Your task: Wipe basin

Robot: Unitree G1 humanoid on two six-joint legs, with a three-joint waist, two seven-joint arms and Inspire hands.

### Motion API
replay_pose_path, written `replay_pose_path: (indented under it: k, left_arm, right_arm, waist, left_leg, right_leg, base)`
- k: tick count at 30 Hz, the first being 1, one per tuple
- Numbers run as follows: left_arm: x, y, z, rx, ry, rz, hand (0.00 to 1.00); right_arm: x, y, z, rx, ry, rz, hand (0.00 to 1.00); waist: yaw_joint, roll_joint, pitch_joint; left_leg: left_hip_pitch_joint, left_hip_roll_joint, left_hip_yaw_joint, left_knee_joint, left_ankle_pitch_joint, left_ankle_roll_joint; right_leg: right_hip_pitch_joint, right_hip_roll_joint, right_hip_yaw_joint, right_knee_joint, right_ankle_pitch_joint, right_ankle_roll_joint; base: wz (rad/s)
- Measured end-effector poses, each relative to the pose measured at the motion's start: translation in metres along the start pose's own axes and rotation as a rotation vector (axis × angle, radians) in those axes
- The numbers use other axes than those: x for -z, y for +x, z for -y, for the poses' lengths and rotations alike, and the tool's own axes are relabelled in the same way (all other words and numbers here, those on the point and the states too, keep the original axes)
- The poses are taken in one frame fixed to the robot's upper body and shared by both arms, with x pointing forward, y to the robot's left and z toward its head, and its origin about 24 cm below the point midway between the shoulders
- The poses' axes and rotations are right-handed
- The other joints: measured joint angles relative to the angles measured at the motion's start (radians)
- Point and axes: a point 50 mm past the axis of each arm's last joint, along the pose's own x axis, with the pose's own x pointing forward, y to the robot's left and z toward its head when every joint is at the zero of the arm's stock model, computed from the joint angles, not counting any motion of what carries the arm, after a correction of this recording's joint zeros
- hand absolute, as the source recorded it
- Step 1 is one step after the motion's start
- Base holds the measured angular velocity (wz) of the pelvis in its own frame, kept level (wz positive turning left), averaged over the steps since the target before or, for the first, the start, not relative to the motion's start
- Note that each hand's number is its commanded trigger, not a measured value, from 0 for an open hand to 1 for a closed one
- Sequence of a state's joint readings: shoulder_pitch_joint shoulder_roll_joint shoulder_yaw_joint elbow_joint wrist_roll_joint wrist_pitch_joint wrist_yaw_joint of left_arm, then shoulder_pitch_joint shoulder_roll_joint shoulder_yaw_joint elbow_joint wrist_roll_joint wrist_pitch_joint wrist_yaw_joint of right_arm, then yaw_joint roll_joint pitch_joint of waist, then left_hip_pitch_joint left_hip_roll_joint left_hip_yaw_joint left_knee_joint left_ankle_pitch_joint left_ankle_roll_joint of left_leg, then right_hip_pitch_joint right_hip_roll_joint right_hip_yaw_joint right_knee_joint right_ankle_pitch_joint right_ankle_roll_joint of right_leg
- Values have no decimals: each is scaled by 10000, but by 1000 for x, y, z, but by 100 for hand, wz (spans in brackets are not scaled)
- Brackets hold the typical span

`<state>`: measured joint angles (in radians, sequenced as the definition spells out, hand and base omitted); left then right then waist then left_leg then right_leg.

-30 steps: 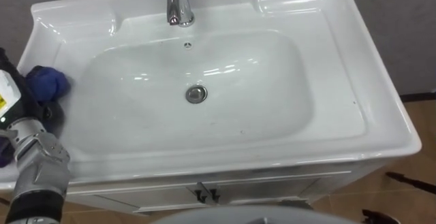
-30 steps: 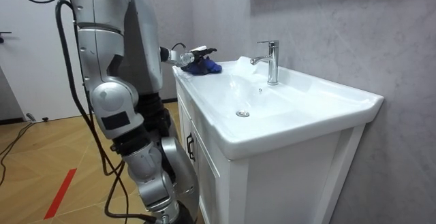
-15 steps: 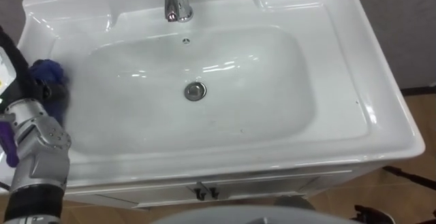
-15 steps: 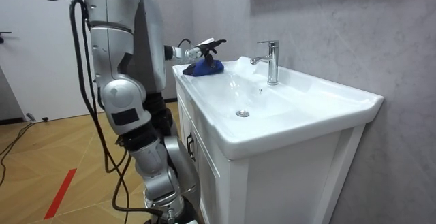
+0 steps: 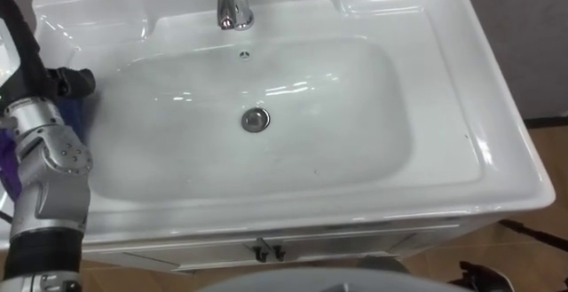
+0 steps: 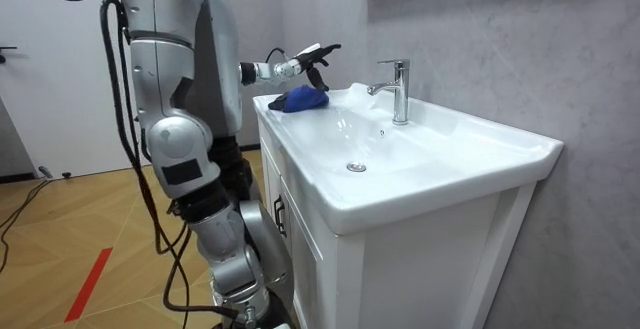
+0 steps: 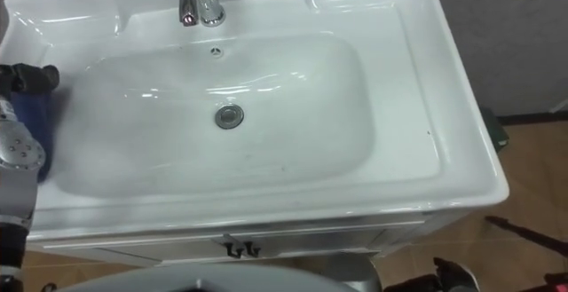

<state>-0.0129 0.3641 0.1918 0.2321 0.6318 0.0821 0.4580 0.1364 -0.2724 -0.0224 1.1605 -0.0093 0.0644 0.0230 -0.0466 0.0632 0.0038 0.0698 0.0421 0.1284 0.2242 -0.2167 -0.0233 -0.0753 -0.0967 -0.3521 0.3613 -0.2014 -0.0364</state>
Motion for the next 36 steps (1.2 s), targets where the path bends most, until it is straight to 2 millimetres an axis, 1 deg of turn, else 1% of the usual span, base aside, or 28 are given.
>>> replay_pose_path:
  k: [2, 5, 8, 12, 15, 18, 20, 21, 25, 27, 29, 30, 31, 33, 34, 35, 36]
  left_arm:
    - [-2, 1, -1, -68, -48, 74, 0]
    - [-6, 2, -4, -206, -170, 221, 0]
    - [-7, 2, -5, -253, -259, 238, 0]
    - [-9, 3, -6, -314, -300, 302, 0]
    - [-12, 8, -10, -530, -454, 426, 0]
    - [-11, 13, -20, -987, -550, 388, 0]
    - [-11, 18, -33, -1580, -534, 499, 0]
    - [-11, 19, -37, -1727, -470, 531, 0]
    - [-1, 28, -62, -2646, -48, 456, 0]
    - [3, 31, -72, -3064, 124, 423, 0]
    - [8, 34, -83, -3484, 228, 267, 0]
    - [10, 34, -85, -3543, 108, 152, 0]
    - [17, 33, -88, -3672, 54, -143, 0]
    - [37, 26, -93, -3857, 438, -843, 0]
    - [44, 24, -95, -3861, 552, -1045, 0]
    - [55, 18, -95, -3793, 739, -1407, 0]
    - [60, 16, -96, -3774, 806, -1595, 0]
  right_arm:
    - [1, 0, 0, 43, 5, -27, 0]
    - [2, 0, 0, 114, 1, -79, 0]
    - [2, 0, 1, 150, 10, -90, 0]
    - [5, 0, 0, 179, 71, -180, 0]
    - [5, 0, 0, 190, 104, -184, 0]
    - [7, 0, 0, 189, 100, -198, 0]
    - [7, 0, 0, 194, 53, -204, 0]
    - [7, 0, 0, 194, 47, -201, 0]
    - [7, -1, 2, 303, 290, -196, 0]
    - [12, -1, 5, 397, 396, -262, 0]
    - [16, -2, 7, 491, 555, -417, 0]
    - [17, -2, 9, 525, 600, -445, 0]
    - [17, -2, 10, 563, 618, -446, 0]
    - [17, -3, 14, 621, 369, -441, 0]
    - [17, -3, 15, 640, 360, -447, 0]
    - [20, -4, 16, 663, 346, -517, 0]
    - [21, -4, 16, 665, 347, -539, 0]
  waist:
    - [16, 69, -4]
    - [53, 135, 3]
    - [48, 193, -16]
    - [68, 203, -18]
    - [195, 184, -6]
    - [245, 177, -9]
    - [287, 171, -5]
    - [291, 170, -5]
    - [382, 199, -17]
    - [517, 220, -24]
    - [795, 303, -27]
    - [836, 323, -35]
    - [881, 383, -61]
    - [1117, 548, -112]
    - [1163, 587, -115]
    - [1329, 647, -121]
    - [1385, 656, -120]
  left_leg:
    - [-16, 27, 20, -18, -70, -11]
    - [-53, 35, 42, -12, -75, -10]
    - [-56, 34, 48, 56, -74, -10]
    - [-21, 35, 49, 107, -72, -9]
    - [-17, 28, 64, 123, -73, -9]
    - [-18, 29, 66, 142, -73, -9]
    - [-10, 29, 64, 127, -72, -9]
    - [-3, 29, 64, 119, -72, -9]
    - [68, 26, 81, 102, -73, -9]
    - [67, 32, 78, 104, -73, -9]
    - [67, 29, 57, 78, -76, -9]
    - [72, 22, 45, 46, -76, -9]
    - [90, 8, 5, -38, -75, -8]
    - [103, -1, -4, -208, -74, -9]
    - [100, -3, -25, -211, -74, -8]
    - [98, -3, -45, -204, -74, -8]
    - [86, -5, -79, -204, -74, -9]
  right_leg:
    - [-35, 87, 14, 12, 21, -14]
    - [-55, 90, 14, 14, 51, -42]
    - [-62, 85, 23, 33, 51, -41]
    - [23, 84, 14, 10, 30, -14]
    - [23, 76, 39, 30, 9, 6]
    - [34, 70, 31, 37, -7, 2]
    - [30, 67, 36, 42, -14, 0]
    - [30, 66, 39, 44, -16, -1]
    - [51, 85, 84, 41, -23, -13]
    - [83, 91, 65, 19, -16, -15]
    - [83, 97, 62, 11, -9, -9]
    - [83, 89, 41, 11, -8, -6]
    - [93, 70, -11, 12, -10, -2]
    - [53, 80, -2, -1, -9, 2]
    - [58, 81, -11, 3, -11, 5]
    - [61, 82, -24, 5, -15, 9]
    - [62, 69, -67, 19, -28, 9]
  base:
    - [-2]
    - [-1]
    - [0]
    - [1]
    - [0]
    - [0]
    - [0]
    - [0]
    - [-3]
    - [0]
    - [0]
    - [9]
    - [6]
    - [2]
    - [0]
    - [6]
    - [13]
